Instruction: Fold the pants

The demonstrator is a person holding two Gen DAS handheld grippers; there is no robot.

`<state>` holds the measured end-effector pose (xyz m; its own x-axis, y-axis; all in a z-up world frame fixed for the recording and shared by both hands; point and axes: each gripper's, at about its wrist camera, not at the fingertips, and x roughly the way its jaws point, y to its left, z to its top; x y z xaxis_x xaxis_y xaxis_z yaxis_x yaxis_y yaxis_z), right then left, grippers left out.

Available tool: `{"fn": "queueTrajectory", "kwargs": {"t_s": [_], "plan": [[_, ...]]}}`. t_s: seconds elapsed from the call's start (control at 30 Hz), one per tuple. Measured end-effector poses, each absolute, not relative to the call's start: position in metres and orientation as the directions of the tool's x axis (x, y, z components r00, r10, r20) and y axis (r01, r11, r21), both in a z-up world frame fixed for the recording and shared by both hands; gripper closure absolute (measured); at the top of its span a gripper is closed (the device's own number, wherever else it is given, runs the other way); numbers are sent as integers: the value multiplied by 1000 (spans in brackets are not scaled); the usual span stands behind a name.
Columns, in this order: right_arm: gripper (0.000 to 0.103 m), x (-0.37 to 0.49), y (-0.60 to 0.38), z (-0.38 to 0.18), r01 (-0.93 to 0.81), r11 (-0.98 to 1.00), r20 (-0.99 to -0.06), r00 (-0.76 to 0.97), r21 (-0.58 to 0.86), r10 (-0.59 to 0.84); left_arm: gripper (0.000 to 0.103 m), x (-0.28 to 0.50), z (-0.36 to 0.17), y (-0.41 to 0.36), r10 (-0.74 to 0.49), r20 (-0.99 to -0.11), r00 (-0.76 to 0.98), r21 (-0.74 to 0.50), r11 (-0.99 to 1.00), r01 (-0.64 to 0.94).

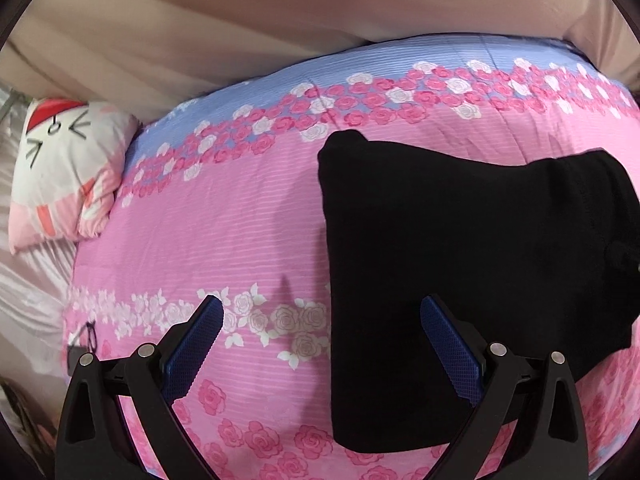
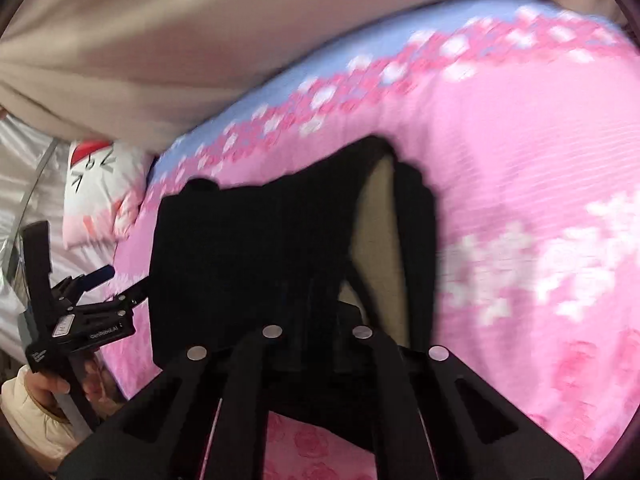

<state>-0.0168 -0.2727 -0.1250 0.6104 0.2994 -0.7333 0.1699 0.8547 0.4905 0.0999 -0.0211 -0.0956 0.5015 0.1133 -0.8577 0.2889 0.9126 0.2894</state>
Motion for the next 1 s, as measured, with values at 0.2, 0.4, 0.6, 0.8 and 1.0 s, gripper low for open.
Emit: {"fn": "queueTrajectory", "kwargs": {"t_s": [0.2, 0.4, 0.6, 0.8, 1.0], "plan": [[95, -46, -292, -151, 252, 804, -745, 588, 539, 315, 5, 103, -114, -27, 89, -868, 488, 283, 897, 340], [91, -18, -260, -50, 79, 876, -681, 664, 476, 309, 5, 107, -115, -19, 69, -869, 489, 255, 911, 325], [91, 105, -133, -74, -250, 828, -724, 401, 503, 561, 5, 100, -117, -2, 28, -902, 431, 179, 932, 316], [103, 197, -111, -149, -190, 802, -756, 270, 566, 597, 5, 78, -140, 16, 47, -923, 382, 175, 936, 307], [99, 178, -107, -110, -206, 757, -667, 369, 620, 647, 5, 88, -154, 24, -3, -951, 308, 93, 950, 297]]}}
